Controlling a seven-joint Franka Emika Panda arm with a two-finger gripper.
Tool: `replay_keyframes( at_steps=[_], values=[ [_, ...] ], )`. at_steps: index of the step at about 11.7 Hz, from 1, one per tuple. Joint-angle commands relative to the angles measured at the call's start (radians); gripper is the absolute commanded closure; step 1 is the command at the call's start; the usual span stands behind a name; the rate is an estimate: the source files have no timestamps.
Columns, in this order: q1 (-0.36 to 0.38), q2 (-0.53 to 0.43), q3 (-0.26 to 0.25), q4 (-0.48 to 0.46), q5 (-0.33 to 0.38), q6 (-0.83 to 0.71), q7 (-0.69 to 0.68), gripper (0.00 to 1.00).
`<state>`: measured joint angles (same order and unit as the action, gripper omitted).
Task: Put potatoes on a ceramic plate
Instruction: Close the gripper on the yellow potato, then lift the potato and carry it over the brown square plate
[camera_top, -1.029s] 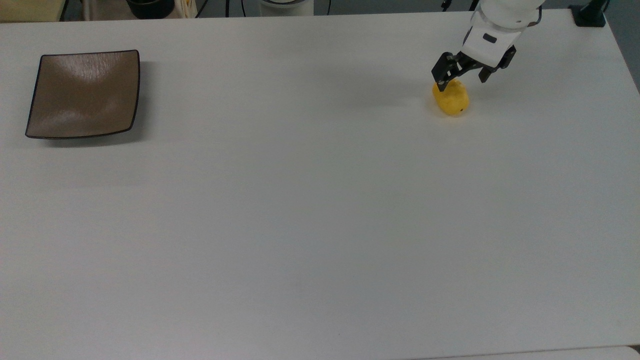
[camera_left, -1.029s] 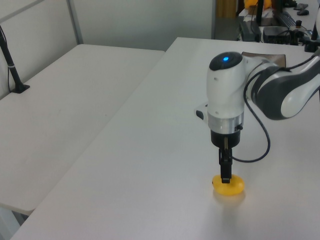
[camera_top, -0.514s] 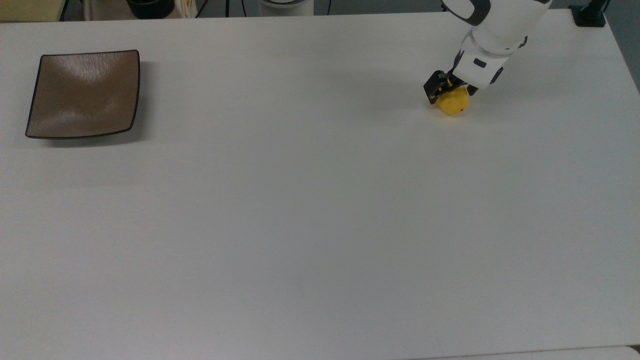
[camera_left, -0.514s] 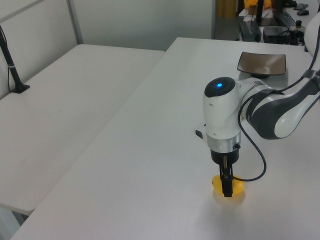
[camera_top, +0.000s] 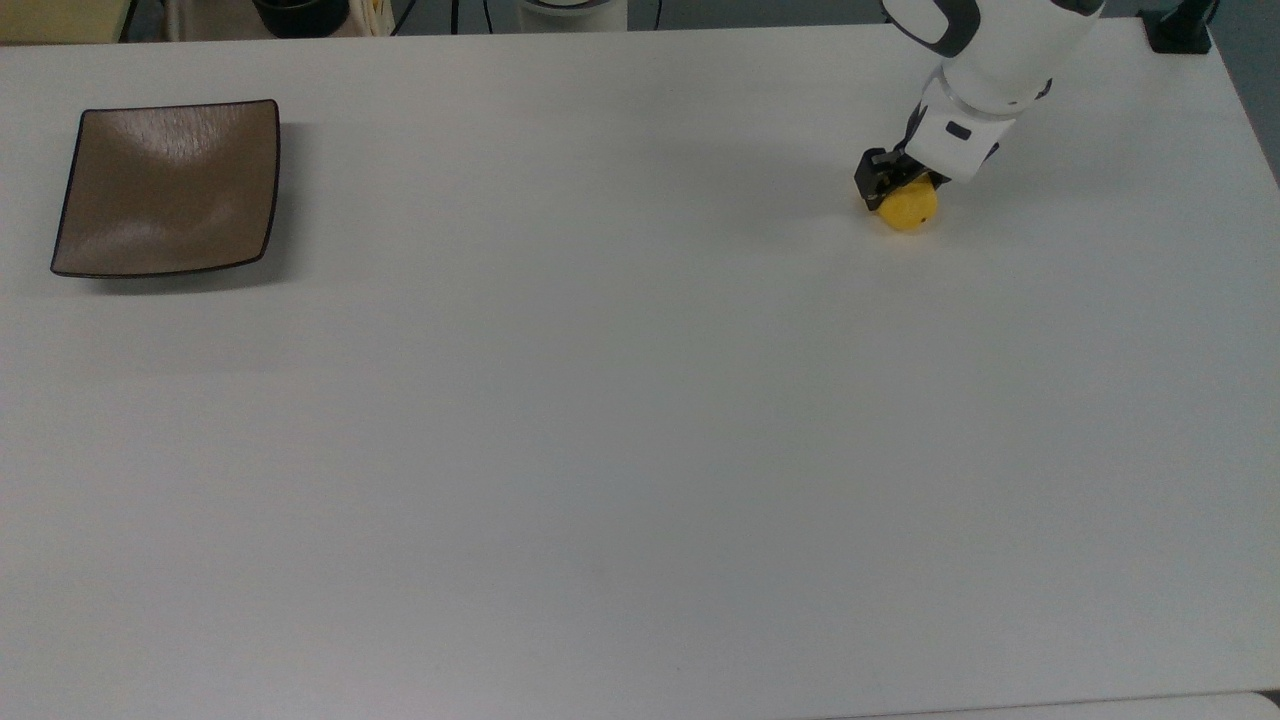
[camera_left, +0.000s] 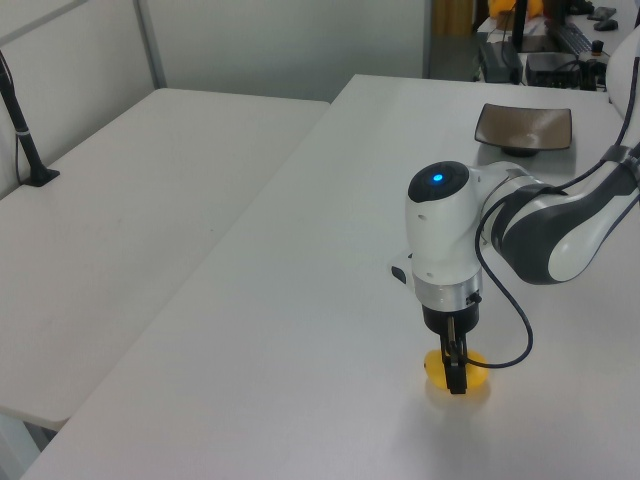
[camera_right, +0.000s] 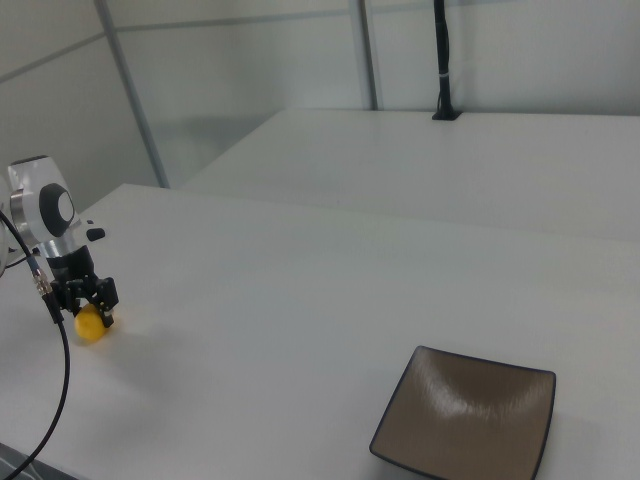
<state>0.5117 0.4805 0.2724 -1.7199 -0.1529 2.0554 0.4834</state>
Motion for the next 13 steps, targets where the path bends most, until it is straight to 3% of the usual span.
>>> replay_keyframes(
  at_steps=[1, 4, 9, 10, 13],
  values=[
    [0.002, -0.01, 0.005, -0.024, -0.024, 0.026, 0.026, 0.92],
    [-0.016, -0.039, 0.005, -0.023, -0.013, 0.011, 0.029, 0.93],
    [-0.087, -0.251, -0.002, -0.021, 0.027, -0.151, 0.024, 0.93],
    [-0.105, -0.305, -0.019, -0.021, 0.059, -0.194, 0.018, 0.92],
    [-0.113, -0.452, -0.148, -0.02, 0.16, -0.306, -0.098, 0.91]
  ],
)
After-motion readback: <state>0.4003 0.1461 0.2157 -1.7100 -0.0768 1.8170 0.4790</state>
